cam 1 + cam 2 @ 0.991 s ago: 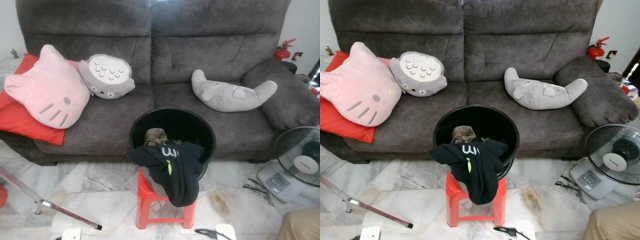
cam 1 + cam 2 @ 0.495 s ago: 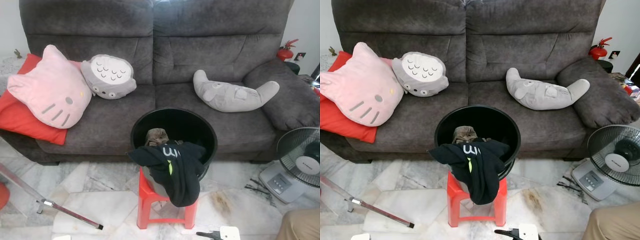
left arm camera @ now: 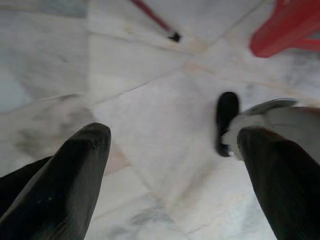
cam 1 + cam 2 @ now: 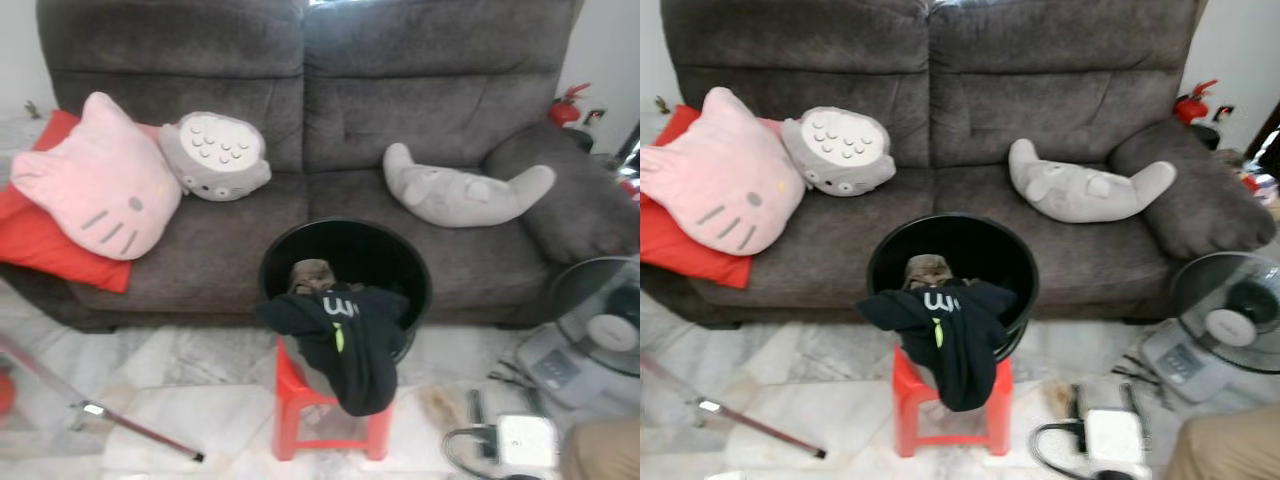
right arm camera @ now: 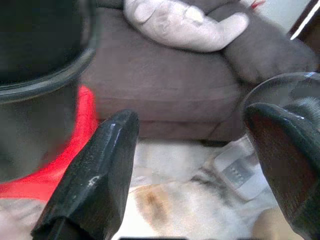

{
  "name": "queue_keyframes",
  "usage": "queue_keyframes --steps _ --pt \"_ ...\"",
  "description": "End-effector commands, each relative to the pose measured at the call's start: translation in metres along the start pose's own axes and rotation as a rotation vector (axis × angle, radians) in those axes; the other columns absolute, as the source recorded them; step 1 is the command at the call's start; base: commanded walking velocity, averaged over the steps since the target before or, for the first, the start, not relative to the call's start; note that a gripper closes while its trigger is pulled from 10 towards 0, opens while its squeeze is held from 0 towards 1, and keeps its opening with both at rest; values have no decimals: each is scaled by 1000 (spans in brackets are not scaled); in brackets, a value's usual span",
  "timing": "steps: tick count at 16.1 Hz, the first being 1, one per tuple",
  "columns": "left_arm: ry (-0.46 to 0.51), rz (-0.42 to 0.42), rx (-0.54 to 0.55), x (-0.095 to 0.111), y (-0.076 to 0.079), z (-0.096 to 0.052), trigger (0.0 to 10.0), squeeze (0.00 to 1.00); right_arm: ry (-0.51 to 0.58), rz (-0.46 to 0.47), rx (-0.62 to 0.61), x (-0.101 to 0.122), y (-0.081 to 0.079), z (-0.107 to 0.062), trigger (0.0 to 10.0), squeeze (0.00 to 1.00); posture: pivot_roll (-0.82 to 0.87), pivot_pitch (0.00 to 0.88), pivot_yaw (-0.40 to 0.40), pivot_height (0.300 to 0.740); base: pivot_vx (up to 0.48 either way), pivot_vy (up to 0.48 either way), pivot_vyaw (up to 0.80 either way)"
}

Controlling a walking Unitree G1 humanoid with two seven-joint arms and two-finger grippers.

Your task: Hang hanger

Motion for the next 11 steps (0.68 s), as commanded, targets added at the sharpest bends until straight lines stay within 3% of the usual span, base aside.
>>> queue_keyframes --steps 1,3,5,7,9,11 --pt "-23 -12 8 -8 -2 -2 10000 0 54 -4 -25 12 4 0 10000 0 -16 0 15 740 0 0 0" --pt "-20 -12 7 -7 -1 -1 10000 0 96 -38 12 31 -2 -1 10000 0 -32 0 28 740 0 0 0" --pt "-14 -2 -3 -4 1 -1 10000 0 153 -45 128 53 -21 8 10000 0 -41 0 38 740 0 0 0" --pt "-10 -1 -2 -3 -1 0 10000 0 194 24 193 71 -34 14 10000 0 -29 0 36 740 0 0 0" --pt "-15 -4 14 -4 -14 -2 10000 0 226 127 331 98 -56 5 10000 0 -32 0 44 740 0 0 0" --pt "-26 3 20 -9 -20 -4 10000 0 209 256 359 109 -55 3 10000 0 -36 0 49 740 0 0 0"
Point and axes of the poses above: a point about 5 cm out from each wrist's last joint towards the gripper, its own z axis pointing out of the wrist towards the gripper, its own x axis along the axis of the wrist's last joint, y = z × x, the point moved 6 cm from there along z, pointing out of the wrist towards the gripper, and after that the axes turned 5 degrees about z, right-handed, at the moved point
